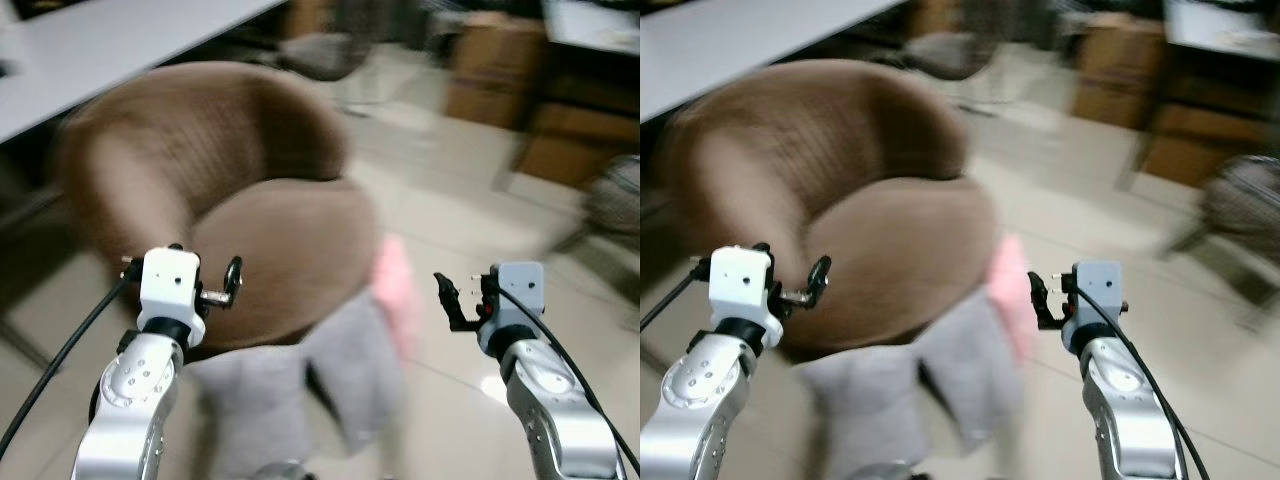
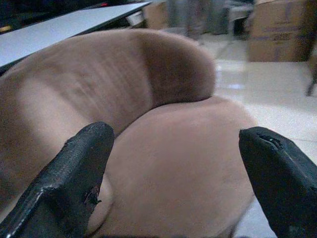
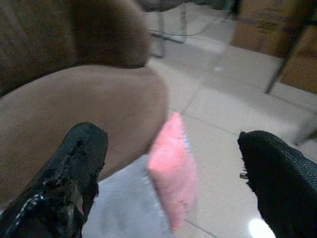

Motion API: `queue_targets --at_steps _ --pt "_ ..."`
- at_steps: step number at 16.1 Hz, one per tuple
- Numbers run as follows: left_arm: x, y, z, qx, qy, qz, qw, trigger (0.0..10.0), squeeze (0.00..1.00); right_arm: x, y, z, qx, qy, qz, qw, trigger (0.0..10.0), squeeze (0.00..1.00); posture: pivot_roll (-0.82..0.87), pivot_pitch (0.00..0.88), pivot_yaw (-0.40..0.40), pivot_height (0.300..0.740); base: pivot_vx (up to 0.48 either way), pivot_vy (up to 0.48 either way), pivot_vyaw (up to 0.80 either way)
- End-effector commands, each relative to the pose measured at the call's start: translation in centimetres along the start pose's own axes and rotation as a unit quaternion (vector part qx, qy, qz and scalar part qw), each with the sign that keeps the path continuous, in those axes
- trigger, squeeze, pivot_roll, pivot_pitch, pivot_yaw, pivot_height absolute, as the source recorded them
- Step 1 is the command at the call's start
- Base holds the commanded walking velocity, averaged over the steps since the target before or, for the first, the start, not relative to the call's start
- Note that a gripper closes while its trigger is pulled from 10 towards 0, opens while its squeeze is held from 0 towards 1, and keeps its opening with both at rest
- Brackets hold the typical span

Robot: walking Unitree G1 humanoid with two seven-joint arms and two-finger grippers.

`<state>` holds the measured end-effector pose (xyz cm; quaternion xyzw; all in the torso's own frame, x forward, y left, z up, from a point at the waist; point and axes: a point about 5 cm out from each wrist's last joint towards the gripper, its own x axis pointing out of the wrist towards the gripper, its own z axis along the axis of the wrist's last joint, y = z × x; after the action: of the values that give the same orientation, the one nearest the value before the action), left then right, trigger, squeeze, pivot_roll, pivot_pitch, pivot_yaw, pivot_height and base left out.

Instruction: Move the pillow to the sofa from floor

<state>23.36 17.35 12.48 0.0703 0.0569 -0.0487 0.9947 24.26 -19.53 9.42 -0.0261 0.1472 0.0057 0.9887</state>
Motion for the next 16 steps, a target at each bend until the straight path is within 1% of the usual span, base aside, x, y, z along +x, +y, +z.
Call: queue_targets --at_steps 1,2,3,4,6,8,9,10,11,12,14,15,16 --pt "-0.1 0.2 0.3 0.003 -0.003 0.0 1.0 10.0 0.0 -0.2 0.0 0.4 0.008 -0.011 0.001 1.0 10.0 0.0 0.03 0.0 0.004 0.74 0.0 0.454 0.8" --pt "-0.2 0.2 0.2 0.003 -0.002 -0.001 1.0 10.0 0.0 -0.3 -0.1 0.2 0.014 -0.008 -0.005 1.0 10.0 0.0 0.03 0.0 0.0 0.74 0.0 0.454 0.0" --pt "-0.2 0.2 0.2 0.003 -0.002 -0.003 1.0 10.0 0.0 -0.5 -0.5 -0.1 0.035 -0.001 -0.023 0.999 10.0 0.0 0.03 0.0 0.001 0.74 0.0 0.458 0.0" --pt "-0.2 0.2 0.2 0.003 -0.002 -0.003 1.0 10.0 0.0 -0.6 -0.5 -0.2 0.036 0.0 -0.023 0.999 10.0 0.0 0.03 0.0 0.001 0.74 0.0 0.458 0.0" --pt "-0.2 0.2 0.1 0.005 -0.002 -0.005 1.0 10.0 0.0 -1.0 -0.6 -0.4 0.047 0.002 -0.029 0.998 10.0 0.0 0.03 0.0 0.001 0.74 0.0 0.461 -0.8" --pt "-0.1 0.3 0.1 0.01 -0.002 -0.007 1.0 10.0 0.0 -1.3 -0.9 -0.5 0.053 -0.003 -0.054 0.997 10.0 0.0 0.03 0.0 0.003 0.74 0.0 0.478 -0.8" --pt "0.0 0.3 0.2 0.014 -0.002 -0.007 1.0 10.0 0.0 -1.5 -1.2 -0.5 0.056 -0.006 -0.069 0.996 10.0 0.0 0.02 0.0 0.005 0.74 0.0 0.48 -0.8" --pt "0.2 0.5 0.2 0.018 -0.003 -0.008 1.0 10.0 0.0 -1.6 -1.8 -0.5 0.051 -0.009 -0.109 0.993 10.0 0.0 0.02 0.0 0.005 0.74 0.0 0.48 -0.8" --pt "0.4 0.5 0.3 0.021 -0.005 -0.012 1.0 10.0 0.0 -1.7 -1.8 -0.2 0.061 -0.016 -0.114 0.992 10.0 0.0 0.02 0.0 0.014 0.74 0.0 0.48 -0.8" --pt "0.5 0.5 0.3 0.021 -0.005 -0.013 1.0 10.0 0.0 -1.7 -1.8 -0.1 0.061 -0.019 -0.113 0.992 10.0 0.0 0.02 0.0 0.014 0.74 0.0 0.48 -0.8" --pt "1.0 0.4 0.5 0.023 -0.01 -0.018 1.0 10.0 0.0 -1.6 -1.6 0.5 0.058 -0.027 -0.102 0.993 10.0 0.0 0.01 0.0 0.021 0.74 0.0 0.478 -0.8" --pt "1.0 0.4 0.5 0.023 -0.01 -0.018 1.0 10.0 0.0 -1.6 -1.6 0.5 0.058 -0.027 -0.102 0.993 10.0 0.0 0.01 0.0 0.021 0.74 0.0 0.48 -0.8" --pt "1.1 0.4 0.5 0.024 -0.012 -0.019 0.999 10.0 0.0 -1.5 -1.4 0.6 0.048 -0.028 -0.091 0.994 10.0 0.0 0.01 0.0 0.017 0.74 0.0 0.472 -0.8"
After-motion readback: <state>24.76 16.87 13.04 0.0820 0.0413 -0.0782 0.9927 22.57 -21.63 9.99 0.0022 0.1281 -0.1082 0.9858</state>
